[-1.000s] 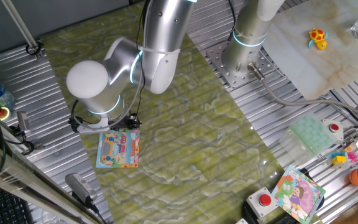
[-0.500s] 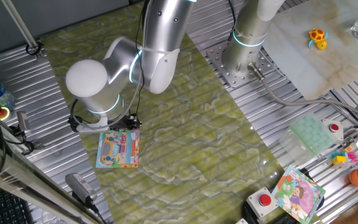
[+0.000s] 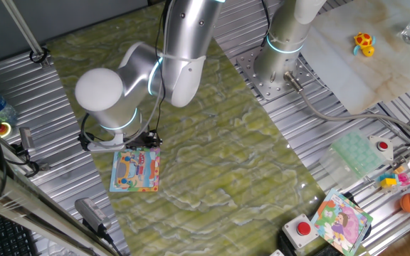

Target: Assemble one piece of a puzzle

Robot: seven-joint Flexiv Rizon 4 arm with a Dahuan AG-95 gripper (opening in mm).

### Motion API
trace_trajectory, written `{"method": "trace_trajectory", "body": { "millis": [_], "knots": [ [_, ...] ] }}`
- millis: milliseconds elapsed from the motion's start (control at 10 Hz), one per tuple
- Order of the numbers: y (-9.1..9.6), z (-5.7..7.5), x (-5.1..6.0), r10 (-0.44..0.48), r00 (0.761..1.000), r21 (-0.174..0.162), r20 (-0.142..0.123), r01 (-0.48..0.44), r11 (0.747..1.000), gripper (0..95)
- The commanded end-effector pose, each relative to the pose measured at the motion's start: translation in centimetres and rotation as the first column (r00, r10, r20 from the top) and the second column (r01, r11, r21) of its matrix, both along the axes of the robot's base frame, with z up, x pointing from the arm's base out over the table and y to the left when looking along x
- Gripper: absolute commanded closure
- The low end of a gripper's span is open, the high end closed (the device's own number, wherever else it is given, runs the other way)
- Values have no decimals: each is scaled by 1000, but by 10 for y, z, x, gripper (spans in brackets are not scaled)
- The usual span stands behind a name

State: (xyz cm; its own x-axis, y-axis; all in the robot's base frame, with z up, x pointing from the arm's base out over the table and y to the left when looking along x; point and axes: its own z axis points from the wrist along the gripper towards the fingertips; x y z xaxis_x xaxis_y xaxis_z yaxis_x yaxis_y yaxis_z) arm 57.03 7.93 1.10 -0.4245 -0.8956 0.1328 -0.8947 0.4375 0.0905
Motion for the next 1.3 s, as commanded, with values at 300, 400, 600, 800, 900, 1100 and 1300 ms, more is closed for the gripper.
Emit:
{"method": "trace_trajectory", "body": {
  "millis": [300, 400, 600, 800, 900, 1100, 1300],
  "knots": [
    [1, 0, 1, -3, 1000, 4, -1, 3, 1000, 380],
    [1, 0, 1, -2, 1000, 2, -1, 2, 1000, 380],
    [1, 0, 1, 4, 1000, -2, -1, -4, 1000, 380],
    [0, 1, 1, 11, 1000, -6, -2, -11, 1000, 380],
    [-1, 2, 2, 15, 1000, -9, -4, -15, 1000, 380],
    [-1, 8, 1, 9, 1000, -19, -16, -10, 1000, 380],
    [1, 15, -1, -12, 1000, -1, -20, 12, 1000, 380]
  ]
}}
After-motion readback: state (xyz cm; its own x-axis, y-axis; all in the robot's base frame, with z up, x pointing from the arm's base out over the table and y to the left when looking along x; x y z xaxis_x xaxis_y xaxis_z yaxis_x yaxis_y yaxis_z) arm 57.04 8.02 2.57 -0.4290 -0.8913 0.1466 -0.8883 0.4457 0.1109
